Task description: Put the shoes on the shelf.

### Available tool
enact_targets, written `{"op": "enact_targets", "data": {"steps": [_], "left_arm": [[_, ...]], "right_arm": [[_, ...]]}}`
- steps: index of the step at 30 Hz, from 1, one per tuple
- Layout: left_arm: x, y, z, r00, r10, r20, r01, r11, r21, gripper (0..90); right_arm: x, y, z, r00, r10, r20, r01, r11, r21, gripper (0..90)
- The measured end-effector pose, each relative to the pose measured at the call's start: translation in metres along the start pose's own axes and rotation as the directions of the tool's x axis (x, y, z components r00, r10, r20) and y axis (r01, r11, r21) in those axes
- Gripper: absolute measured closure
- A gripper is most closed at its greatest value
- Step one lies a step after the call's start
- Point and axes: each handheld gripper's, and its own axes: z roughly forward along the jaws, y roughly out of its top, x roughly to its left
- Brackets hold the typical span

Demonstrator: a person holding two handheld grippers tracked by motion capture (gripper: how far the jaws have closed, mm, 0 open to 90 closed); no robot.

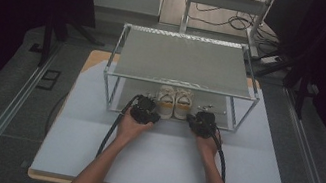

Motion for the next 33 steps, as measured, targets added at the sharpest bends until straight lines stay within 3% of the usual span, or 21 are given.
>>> {"op": "enact_targets", "data": {"steps": [16,22,29,33], "left_arm": [[0.006,0.014,0.002,0.9999,-0.007,-0.013,0.008,0.9997,0.022,80.8],[0.010,0.016,0.010,0.9990,-0.044,-0.012,0.044,0.9986,0.030,80.7],[0.009,0.013,0.003,0.9997,-0.014,-0.020,0.014,0.9998,0.011,81.1],[0.010,0.012,0.001,0.9997,-0.022,-0.015,0.022,0.9997,0.008,81.0]], "right_arm": [[0.002,0.001,0.001,1.0000,-0.008,0.000,0.008,1.000,0.009,87.8],[0.002,0.002,0.002,0.9999,-0.015,0.000,0.015,1.000,0.007,87.8],[0.001,0.002,0.000,0.9999,-0.014,-0.003,0.014,1.000,0.012,87.4],[0.003,0.005,-0.003,0.9996,-0.029,-0.002,0.029,1.000,0.009,87.4]]}}
